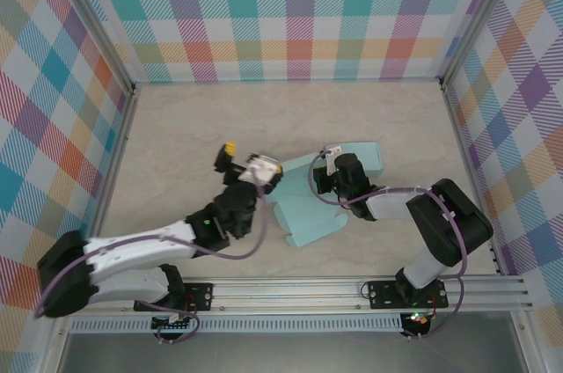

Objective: Fold the paper box

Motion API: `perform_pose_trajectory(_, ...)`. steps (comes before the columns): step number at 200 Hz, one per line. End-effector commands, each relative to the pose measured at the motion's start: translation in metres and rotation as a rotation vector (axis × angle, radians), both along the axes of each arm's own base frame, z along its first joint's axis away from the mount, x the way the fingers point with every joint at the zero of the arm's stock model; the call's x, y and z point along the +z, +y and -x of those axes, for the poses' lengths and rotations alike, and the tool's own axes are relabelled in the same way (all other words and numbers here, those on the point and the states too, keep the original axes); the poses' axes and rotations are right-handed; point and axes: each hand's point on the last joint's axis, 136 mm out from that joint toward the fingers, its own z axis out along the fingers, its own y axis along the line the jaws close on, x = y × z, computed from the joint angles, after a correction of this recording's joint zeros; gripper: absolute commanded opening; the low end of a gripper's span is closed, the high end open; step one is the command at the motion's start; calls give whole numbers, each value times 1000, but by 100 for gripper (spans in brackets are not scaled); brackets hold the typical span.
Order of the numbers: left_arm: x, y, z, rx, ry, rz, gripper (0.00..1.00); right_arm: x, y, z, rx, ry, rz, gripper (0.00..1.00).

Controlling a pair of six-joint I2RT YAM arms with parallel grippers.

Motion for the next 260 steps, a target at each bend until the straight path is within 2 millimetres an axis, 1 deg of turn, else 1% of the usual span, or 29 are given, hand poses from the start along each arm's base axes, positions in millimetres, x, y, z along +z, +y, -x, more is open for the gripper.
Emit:
perform_pose_trajectory(1,-12,48,10,83,101,357,100,11,2,-2,-23,-41,39,0)
perform_pose_trajectory(11,-9,66,15,96,112,453,100,14,2,-2,-33,-45,44,0)
perform_pose_trajectory(34,-7,91,28,97,140,587,100,20,3,-1,-57,-48,44,0)
perform_pose_trajectory(50,-8,100,32,105,168,646,100,22,4,0,-70,-51,45,0)
perform_pose_trajectory(74,-12,88,29,65,263,684,100,23,6,2,-79,-53,38,0)
perform_pose_trajectory(79,-20,87,28,79,307,663,100,23,8,2,-77,-56,34,0)
perform_pose_trajectory(84,-21,85,26,88,330,663,100,24,8,2,-79,-57,32,0)
perform_pose_trajectory(112,-38,70,11,132,449,584,100,23,12,1,-83,-53,19,0)
perform_pose_trajectory(142,-58,55,-2,155,518,535,100,23,13,2,-89,-50,2,0)
perform_pose_trajectory(170,-73,40,-9,134,559,527,100,19,14,4,-89,-42,0,0)
perform_pose_trajectory(208,-95,33,-16,169,593,510,100,18,16,4,-85,-43,-6,0)
perform_pose_trajectory(245,-117,35,-20,231,630,443,100,17,16,6,-84,-41,-7,0)
perform_pose_trajectory(260,-126,30,-23,241,656,419,100,17,16,7,-84,-41,-10,0)
